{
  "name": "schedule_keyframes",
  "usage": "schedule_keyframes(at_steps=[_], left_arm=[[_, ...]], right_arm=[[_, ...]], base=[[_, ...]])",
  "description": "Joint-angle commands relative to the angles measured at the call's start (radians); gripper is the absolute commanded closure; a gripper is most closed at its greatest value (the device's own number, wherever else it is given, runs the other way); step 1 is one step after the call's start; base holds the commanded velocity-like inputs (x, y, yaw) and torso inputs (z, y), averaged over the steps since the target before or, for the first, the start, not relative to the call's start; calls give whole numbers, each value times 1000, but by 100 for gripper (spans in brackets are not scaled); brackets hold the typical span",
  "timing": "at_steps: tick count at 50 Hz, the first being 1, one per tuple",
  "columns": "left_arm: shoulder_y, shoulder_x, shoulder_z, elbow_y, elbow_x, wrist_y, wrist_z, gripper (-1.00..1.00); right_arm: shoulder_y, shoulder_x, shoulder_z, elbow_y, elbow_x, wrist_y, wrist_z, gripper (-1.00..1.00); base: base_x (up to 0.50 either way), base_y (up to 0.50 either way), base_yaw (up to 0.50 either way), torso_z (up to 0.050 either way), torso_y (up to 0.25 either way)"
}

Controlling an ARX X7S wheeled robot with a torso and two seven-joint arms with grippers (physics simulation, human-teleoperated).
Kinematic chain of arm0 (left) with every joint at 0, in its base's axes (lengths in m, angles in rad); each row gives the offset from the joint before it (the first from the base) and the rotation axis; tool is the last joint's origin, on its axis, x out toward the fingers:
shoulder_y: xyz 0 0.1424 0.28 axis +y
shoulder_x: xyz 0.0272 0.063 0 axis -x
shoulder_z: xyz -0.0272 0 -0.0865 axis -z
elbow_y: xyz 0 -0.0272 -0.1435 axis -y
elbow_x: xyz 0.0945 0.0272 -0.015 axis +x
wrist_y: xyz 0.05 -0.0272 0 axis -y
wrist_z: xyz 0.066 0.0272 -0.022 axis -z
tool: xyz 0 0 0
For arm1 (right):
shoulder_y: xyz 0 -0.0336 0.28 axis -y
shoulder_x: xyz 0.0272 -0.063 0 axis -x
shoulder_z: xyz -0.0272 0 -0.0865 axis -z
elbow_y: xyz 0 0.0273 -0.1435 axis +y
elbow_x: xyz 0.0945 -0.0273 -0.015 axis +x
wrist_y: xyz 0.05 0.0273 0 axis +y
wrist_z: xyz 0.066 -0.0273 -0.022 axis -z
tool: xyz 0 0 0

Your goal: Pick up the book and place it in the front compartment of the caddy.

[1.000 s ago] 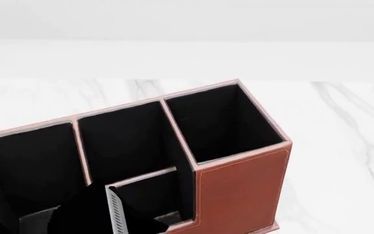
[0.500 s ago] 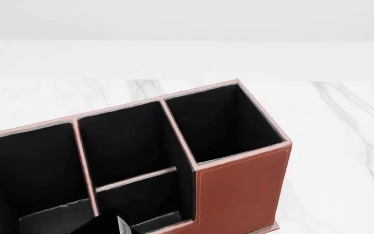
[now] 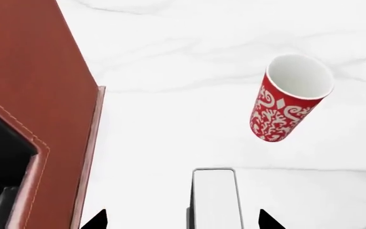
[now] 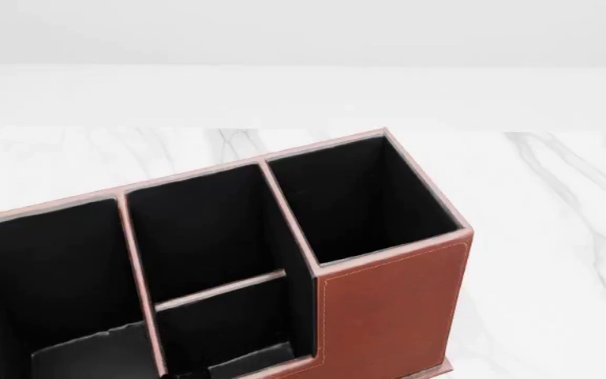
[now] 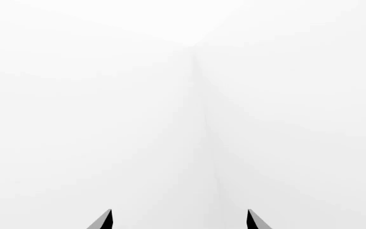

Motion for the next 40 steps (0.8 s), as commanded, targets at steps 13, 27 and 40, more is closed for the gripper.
schedule_keyframes(at_steps=[13, 27, 40], left_arm=[[1, -1, 76, -6, 48, 34, 8, -100], [27, -5, 143, -28, 98, 76, 11, -100], [54, -3, 189, -52, 123, 90, 5, -100]], right_arm=[[-3, 19, -12, 1, 6, -5, 19, -100], [-15, 24, -17, -2, 5, -16, 29, -100], [-22, 33, -18, -4, 10, -21, 40, -100]], base=[[0, 0, 0, 0, 0], [0, 0, 0, 0, 0], [0, 0, 0, 0, 0]])
